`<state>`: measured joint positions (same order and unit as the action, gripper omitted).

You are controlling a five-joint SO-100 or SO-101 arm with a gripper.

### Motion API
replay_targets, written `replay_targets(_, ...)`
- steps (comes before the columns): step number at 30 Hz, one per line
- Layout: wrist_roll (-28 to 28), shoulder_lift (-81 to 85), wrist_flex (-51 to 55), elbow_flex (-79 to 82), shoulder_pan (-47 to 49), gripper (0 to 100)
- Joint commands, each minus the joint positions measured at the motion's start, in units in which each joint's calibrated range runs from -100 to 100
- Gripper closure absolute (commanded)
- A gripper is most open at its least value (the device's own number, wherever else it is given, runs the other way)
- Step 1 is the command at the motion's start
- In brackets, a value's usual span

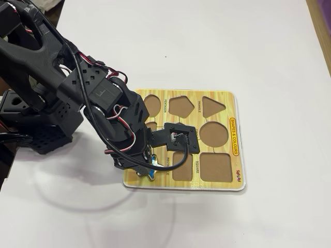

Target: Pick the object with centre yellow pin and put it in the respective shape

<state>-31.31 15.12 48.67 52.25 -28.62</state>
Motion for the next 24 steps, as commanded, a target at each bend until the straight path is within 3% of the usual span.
replay_targets(1, -0.1, 1.4, 0.5, 0.2, -0.1, 99)
replay_targets(24, -0.1, 1.4, 0.5, 1.3, 1.8, 99)
